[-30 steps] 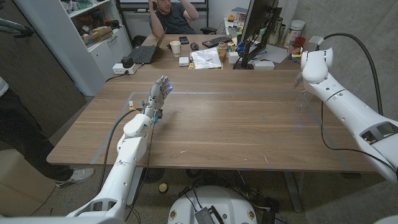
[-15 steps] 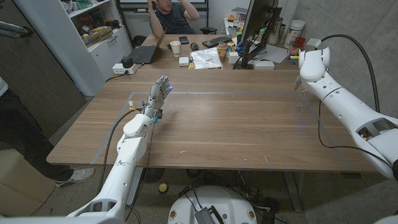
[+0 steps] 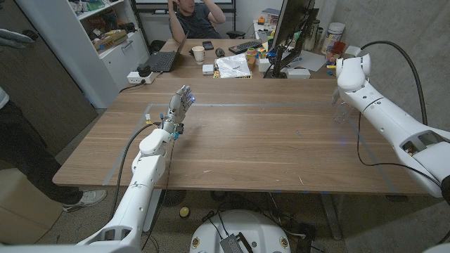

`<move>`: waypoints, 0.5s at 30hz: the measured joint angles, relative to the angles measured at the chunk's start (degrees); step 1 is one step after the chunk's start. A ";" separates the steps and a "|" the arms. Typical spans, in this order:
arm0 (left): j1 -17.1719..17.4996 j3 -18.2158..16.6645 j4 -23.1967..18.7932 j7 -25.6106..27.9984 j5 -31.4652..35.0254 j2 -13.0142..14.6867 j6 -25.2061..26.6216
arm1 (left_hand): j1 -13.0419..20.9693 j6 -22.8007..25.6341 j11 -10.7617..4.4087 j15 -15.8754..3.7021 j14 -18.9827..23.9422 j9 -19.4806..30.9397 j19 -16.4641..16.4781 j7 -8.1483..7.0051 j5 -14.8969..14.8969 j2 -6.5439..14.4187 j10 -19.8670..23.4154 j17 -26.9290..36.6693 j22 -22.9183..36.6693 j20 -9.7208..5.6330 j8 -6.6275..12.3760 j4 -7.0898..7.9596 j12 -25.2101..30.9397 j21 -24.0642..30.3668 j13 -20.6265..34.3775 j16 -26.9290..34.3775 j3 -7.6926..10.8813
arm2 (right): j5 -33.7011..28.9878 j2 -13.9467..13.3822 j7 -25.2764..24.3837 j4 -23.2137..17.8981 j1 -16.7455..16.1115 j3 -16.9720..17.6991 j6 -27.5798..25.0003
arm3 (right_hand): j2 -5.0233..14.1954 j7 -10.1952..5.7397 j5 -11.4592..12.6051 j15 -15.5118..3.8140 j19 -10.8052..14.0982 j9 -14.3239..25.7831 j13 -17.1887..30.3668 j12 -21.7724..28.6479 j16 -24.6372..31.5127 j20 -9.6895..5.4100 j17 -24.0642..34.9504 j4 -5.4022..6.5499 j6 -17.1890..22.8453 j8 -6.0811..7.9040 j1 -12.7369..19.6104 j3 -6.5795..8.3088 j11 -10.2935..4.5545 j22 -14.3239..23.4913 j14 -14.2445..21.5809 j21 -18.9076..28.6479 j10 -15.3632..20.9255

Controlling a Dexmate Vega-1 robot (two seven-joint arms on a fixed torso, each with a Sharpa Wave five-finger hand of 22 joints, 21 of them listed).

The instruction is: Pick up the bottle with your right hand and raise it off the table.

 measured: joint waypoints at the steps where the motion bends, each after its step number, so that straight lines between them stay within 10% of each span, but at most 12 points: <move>1: 0.04 0.00 -0.06 0.02 0.01 0.01 0.05 | 0.00 0.00 0.00 0.00 0.00 0.00 0.00 0.00 0.00 0.00 0.00 0.00 0.00 0.00 0.00 0.00 0.00 0.06 0.00 0.00 0.00 | 0.11 0.08 0.02 0.36 0.15 -0.17 0.04 | 0.07 0.00 0.00 0.00 0.18 0.00 0.00 0.00 0.00 -0.18 0.00 -0.07 0.00 0.00 0.34 0.07 -0.07 0.00 0.00 0.00 -0.07; 15: 0.42 -0.04 -0.77 0.37 0.21 0.03 0.61 | 0.00 0.00 0.00 0.00 0.00 0.00 0.32 0.00 0.00 0.00 0.00 0.00 0.00 0.32 0.00 0.00 0.00 0.06 0.00 0.00 0.00 | 1.84 0.64 -1.15 2.91 1.26 -1.82 0.63 | 0.66 -0.01 0.64 -1.05 2.84 0.00 -0.27 0.89 0.24 -2.84 0.00 -1.51 0.02 0.71 4.88 1.04 -0.40 0.00 1.08 0.00 0.26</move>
